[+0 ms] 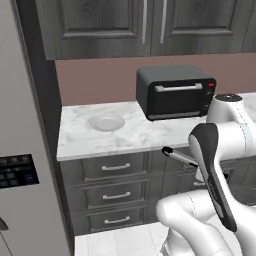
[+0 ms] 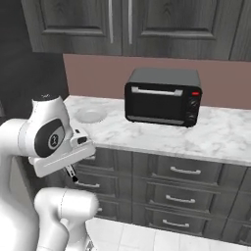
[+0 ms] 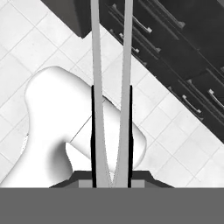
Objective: Pick up the tongs from the counter and place them near the plate next to the oven.
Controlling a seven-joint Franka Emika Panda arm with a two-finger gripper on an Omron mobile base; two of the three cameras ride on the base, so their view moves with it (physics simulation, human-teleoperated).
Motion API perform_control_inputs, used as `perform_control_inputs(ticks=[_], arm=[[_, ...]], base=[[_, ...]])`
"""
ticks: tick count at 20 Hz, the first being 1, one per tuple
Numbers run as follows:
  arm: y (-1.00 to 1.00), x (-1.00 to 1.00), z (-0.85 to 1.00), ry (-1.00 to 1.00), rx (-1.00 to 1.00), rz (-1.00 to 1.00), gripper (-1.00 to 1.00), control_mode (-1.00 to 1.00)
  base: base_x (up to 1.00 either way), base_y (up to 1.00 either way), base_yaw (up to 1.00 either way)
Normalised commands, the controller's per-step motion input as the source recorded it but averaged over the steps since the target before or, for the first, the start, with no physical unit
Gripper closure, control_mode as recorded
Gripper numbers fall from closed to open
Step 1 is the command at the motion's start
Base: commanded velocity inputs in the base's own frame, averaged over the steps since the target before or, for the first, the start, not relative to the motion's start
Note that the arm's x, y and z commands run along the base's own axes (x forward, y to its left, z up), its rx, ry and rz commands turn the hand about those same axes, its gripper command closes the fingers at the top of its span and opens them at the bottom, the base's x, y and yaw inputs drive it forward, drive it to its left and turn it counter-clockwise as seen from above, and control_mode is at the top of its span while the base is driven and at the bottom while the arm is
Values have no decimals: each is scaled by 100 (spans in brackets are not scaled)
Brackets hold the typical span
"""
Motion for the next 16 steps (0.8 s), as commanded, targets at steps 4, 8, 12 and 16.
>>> perform_control_inputs(ticks=[4,8,12,16], arm=[[0,0,0,0,0,0,100,100],[0,0,0,0,0,0,100,100],[0,0,0,0,0,0,100,100],[0,0,0,0,0,0,100,100]], base=[[92,3,0],[49,26,-2],[42,11,0],[49,14,0]])
